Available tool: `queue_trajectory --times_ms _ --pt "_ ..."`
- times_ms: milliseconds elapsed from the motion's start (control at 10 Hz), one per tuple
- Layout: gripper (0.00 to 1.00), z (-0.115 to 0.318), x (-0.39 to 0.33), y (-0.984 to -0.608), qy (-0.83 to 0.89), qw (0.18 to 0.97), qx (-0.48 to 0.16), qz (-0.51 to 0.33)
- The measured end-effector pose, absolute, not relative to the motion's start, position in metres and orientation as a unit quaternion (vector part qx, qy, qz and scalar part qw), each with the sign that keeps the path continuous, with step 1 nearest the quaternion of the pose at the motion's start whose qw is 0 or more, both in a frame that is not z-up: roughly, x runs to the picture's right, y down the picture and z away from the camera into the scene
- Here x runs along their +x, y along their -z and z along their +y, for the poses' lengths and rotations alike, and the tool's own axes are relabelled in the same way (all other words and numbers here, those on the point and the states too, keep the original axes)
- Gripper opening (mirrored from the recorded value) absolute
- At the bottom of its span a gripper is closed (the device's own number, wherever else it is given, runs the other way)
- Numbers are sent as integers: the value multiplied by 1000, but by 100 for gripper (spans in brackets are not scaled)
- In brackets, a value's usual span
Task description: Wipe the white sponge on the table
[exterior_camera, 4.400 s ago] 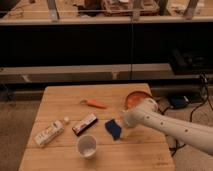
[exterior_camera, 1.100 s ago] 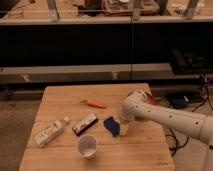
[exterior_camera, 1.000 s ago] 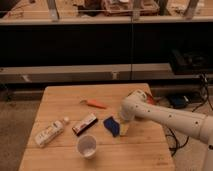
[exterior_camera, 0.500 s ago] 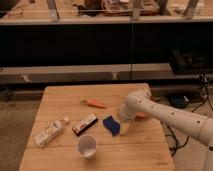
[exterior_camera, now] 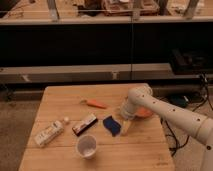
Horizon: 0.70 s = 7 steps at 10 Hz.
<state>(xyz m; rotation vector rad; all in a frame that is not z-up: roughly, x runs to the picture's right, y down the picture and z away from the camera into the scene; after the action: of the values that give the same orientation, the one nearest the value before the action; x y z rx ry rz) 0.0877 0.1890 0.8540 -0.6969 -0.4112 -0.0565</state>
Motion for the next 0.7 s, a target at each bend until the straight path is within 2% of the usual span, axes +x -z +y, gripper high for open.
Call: queue_trajectory --times_ms 700 --pt "80 200 77 -843 102 888 -340 -292"
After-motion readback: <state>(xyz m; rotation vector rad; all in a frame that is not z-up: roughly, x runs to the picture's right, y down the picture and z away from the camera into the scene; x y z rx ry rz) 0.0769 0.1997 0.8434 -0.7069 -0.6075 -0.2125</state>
